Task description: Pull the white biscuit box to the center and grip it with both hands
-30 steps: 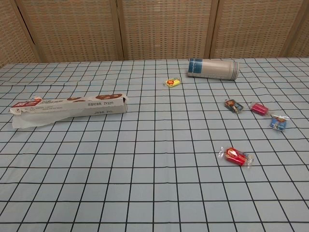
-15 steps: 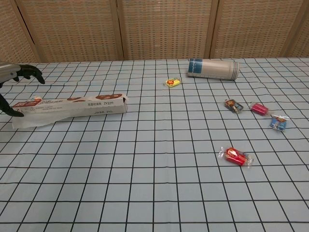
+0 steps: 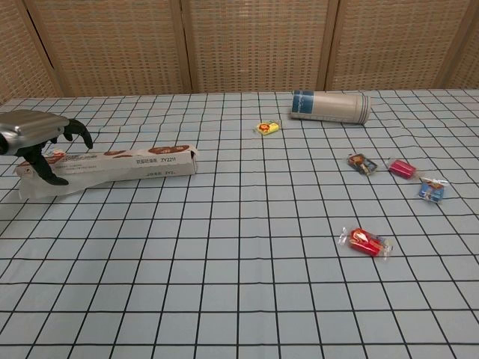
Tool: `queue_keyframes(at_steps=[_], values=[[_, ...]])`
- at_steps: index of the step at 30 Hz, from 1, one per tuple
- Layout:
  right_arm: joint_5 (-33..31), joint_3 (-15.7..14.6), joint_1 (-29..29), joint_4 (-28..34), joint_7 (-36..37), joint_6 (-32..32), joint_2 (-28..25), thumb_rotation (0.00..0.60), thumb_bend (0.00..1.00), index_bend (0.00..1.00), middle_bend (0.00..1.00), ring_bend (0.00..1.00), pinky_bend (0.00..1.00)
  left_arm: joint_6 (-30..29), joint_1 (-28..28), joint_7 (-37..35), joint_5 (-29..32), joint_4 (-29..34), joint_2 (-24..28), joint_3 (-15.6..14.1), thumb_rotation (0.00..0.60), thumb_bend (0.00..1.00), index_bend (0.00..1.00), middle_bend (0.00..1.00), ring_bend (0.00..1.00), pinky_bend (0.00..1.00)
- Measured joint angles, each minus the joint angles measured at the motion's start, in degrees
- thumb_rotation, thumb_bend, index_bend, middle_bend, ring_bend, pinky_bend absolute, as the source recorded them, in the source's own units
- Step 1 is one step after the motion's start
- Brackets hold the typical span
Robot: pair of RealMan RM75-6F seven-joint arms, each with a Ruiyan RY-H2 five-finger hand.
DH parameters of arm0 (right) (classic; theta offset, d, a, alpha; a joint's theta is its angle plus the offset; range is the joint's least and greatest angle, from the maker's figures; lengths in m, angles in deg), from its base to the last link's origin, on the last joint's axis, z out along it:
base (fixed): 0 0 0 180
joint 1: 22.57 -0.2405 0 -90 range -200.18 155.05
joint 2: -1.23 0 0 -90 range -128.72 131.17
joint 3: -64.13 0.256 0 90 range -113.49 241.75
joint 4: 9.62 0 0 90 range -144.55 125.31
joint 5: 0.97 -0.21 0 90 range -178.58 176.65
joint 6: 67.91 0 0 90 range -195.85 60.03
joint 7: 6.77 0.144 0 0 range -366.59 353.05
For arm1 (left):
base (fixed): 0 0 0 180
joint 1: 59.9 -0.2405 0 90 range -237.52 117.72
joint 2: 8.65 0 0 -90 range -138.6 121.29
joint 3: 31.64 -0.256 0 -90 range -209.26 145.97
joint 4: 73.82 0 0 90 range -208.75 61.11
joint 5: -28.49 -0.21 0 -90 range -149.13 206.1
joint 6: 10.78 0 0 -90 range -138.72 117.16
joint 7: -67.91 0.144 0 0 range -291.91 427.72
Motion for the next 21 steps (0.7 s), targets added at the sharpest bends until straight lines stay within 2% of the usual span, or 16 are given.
queue_keyframes(at_steps=[12,15,19,21], values=[[-0.26,0.09,-0.08,-0.39,0.5,-0.37,0.07,0.6,0.0,0.0,0.0,0.0,0.0,2.05,1.26,-0.84,1.82,-4.9,-3.54,-0.43,0.6,0.21,0.31,0.19,0.23,0.29],[-0.13,0.03,-0.15,-0.61,0.6,-0.45,0.2,0.6,0.0,0.0,0.0,0.0,0.0,2.35,1.55,-1.45,2.02,-6.14,-4.35,-0.46,0.6,0.24,0.37,0.25,0.28,0.32],[-0.11,0.02,-0.19,-0.68,0.7,-0.5,0.23,0.6,0.0,0.0,0.0,0.0,0.0,2.0,1.83,-1.72,1.99,-7.66,-5.5,-0.54,0.6,0.32,0.53,0.41,0.4,0.48],[-0.22,0.07,-0.18,-0.68,0.73,-0.52,0.22,0.6,0.0,0.0,0.0,0.0,0.0,1.3,1.84,-2.14,1.59,-8.18,-5.76,-0.7,0.6,0.37,0.6,0.47,0.45,0.52]])
